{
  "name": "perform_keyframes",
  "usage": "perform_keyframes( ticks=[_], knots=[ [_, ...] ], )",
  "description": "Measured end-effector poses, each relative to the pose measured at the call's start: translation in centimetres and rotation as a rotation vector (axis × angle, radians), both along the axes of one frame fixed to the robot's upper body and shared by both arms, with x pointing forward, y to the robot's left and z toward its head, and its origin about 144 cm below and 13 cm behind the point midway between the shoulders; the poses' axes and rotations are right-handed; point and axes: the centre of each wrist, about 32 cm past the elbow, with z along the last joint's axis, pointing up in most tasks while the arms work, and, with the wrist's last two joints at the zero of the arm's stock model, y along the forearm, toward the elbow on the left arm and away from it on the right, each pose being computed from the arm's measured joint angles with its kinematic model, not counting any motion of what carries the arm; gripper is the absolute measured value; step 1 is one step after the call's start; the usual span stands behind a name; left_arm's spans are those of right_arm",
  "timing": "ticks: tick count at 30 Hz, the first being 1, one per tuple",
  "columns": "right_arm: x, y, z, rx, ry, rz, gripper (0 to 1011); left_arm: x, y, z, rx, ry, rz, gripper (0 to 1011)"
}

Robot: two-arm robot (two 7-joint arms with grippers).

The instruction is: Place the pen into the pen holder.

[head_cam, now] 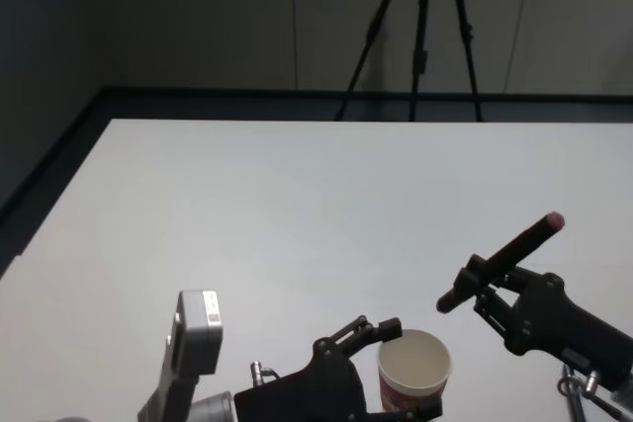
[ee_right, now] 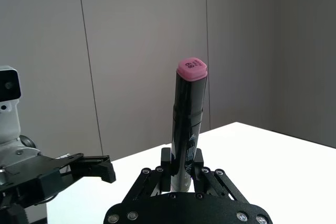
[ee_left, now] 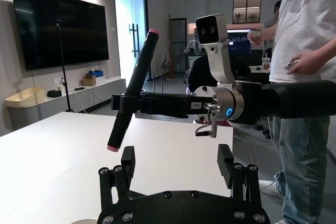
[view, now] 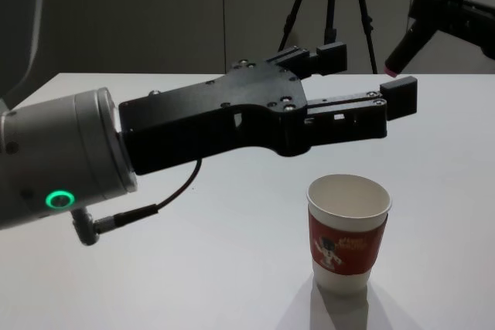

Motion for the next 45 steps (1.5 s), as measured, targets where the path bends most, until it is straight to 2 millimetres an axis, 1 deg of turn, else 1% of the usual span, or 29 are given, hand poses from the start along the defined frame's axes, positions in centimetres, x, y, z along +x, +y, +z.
perform_keyframes(
  ticks=[15,24,45],
  knots=[
    [-0.1,1.6,-0.4,-0.073,-0.021,-0.117,229,0.0,0.0,0.0,0.000,0.000,0.000,1001],
    [-0.2,3.0,-0.6,-0.138,-0.027,-0.183,229,0.0,0.0,0.0,0.000,0.000,0.000,1001],
    [-0.3,5.9,-1.3,-0.243,-0.024,-0.279,229,0.0,0.0,0.0,0.000,0.000,0.000,1002]
  ],
)
